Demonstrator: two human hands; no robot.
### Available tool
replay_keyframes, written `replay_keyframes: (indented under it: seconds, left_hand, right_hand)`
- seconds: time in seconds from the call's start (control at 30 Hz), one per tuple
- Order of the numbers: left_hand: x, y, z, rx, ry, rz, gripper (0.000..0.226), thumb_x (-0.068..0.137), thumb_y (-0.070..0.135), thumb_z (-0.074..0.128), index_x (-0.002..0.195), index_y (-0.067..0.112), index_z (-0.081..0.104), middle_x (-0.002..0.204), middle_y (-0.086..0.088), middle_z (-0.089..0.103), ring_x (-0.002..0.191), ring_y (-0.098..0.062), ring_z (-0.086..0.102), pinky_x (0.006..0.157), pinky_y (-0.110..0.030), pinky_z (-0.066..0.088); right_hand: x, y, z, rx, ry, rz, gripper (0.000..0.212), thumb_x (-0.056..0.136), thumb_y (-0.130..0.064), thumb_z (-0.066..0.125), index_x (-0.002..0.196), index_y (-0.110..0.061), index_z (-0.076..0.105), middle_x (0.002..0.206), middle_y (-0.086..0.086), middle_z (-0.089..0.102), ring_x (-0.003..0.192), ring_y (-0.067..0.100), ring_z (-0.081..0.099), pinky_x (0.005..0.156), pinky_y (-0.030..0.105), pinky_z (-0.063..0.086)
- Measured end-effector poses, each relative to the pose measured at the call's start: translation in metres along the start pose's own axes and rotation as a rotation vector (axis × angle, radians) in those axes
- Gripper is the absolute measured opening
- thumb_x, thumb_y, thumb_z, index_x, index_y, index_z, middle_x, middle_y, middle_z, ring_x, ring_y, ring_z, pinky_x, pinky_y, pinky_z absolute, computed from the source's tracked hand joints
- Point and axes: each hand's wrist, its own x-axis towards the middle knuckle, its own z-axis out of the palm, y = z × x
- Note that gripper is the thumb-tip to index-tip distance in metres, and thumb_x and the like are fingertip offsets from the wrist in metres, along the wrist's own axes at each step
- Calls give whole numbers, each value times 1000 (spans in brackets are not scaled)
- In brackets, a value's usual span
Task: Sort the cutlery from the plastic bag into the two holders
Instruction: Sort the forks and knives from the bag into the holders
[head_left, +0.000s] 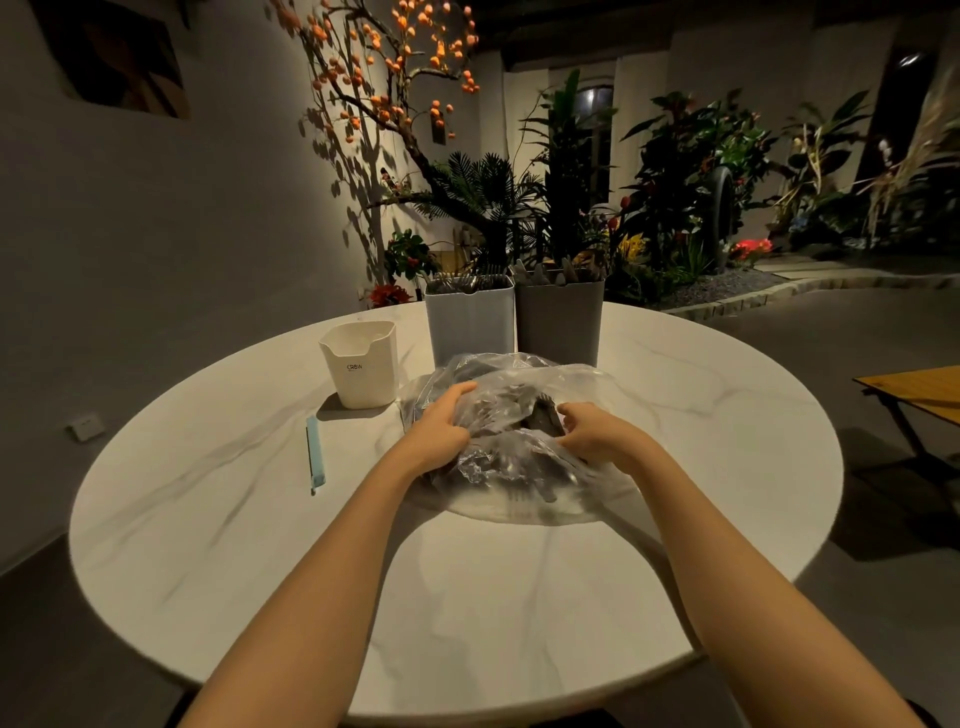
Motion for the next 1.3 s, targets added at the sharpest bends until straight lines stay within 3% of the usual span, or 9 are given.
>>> replay_keyframes:
  seconds: [0.07, 0.17, 0.27, 0.37, 0.47, 0.6, 0.9, 1.07, 1.3]
  left_hand:
    - [-1, 0, -4, -9, 34, 47, 72, 81, -20, 39, 141, 19, 38, 151, -5, 31, 126, -30, 44, 71, -22, 46]
    - [0, 2, -2, 165, 137, 173, 62, 74, -17, 50, 124, 21, 53, 148, 0, 31, 137, -19, 28, 109, -39, 27]
    - [3, 4, 8, 332, 243, 356, 50, 68, -9, 52, 105, 22, 64, 141, 6, 46, 135, -14, 31, 111, -43, 18]
    - [4, 12, 18, 295, 305, 483, 35, 72, 9, 48, 94, 22, 71, 117, 9, 65, 118, -8, 49, 107, -41, 25]
    - [3, 17, 24, 341, 230, 466, 34, 85, 47, 51, 106, 28, 69, 112, 11, 67, 105, -3, 52, 107, -38, 28]
    - [-3, 15, 25, 517, -67, 303, 84, 67, 75, 55, 140, 37, 39, 147, 9, 38, 136, -12, 29, 117, -42, 13]
    - [-4, 9, 25, 457, -150, 227, 94, 73, 65, 69, 148, 39, 18, 157, 7, 20, 145, -20, 16, 120, -50, 8]
    - [-3, 8, 27, 485, -110, 255, 76, 83, 60, 59, 147, 33, 26, 154, 4, 27, 141, -18, 22, 118, -44, 7]
    - [0, 6, 29, 544, -24, 232, 48, 95, 37, 47, 141, 24, 42, 150, 5, 33, 140, -13, 24, 118, -42, 8]
  right_hand:
    - [-1, 1, -2, 1, 18, 19, 31, 90, -15, 58, 119, -5, 53, 115, 14, 58, 96, 27, 54, 78, 30, 43]
    - [-2, -1, -3, 0, 49, 31, 33, 91, -11, 54, 122, 2, 54, 114, 16, 62, 96, 27, 58, 75, 29, 46]
    - [0, -6, -2, -14, 60, 51, 24, 94, -27, 58, 89, -5, 57, 80, 5, 56, 69, 14, 49, 54, 19, 35]
    - [3, -14, -2, -173, 30, 49, 32, 93, -37, 59, 84, -6, 58, 87, 8, 58, 79, 19, 50, 62, 24, 37]
    - [10, -17, -4, -244, -35, 34, 32, 91, -26, 60, 113, -4, 63, 111, 12, 65, 92, 26, 55, 78, 31, 42]
    - [11, -25, -10, -294, -91, 63, 37, 90, -19, 62, 124, -7, 59, 122, 14, 62, 108, 30, 58, 92, 35, 47]
    - [15, -29, -11, -235, -85, 158, 25, 90, -12, 57, 115, -6, 61, 105, 12, 59, 93, 23, 56, 92, 34, 51]
    - [20, -27, -9, -267, -69, 200, 11, 83, -19, 60, 75, -20, 52, 85, 3, 58, 98, 27, 62, 93, 38, 51]
    - [3, -30, -18, -251, -132, 183, 26, 95, -16, 42, 69, -13, 45, 68, 3, 46, 58, 14, 41, 53, 22, 34]
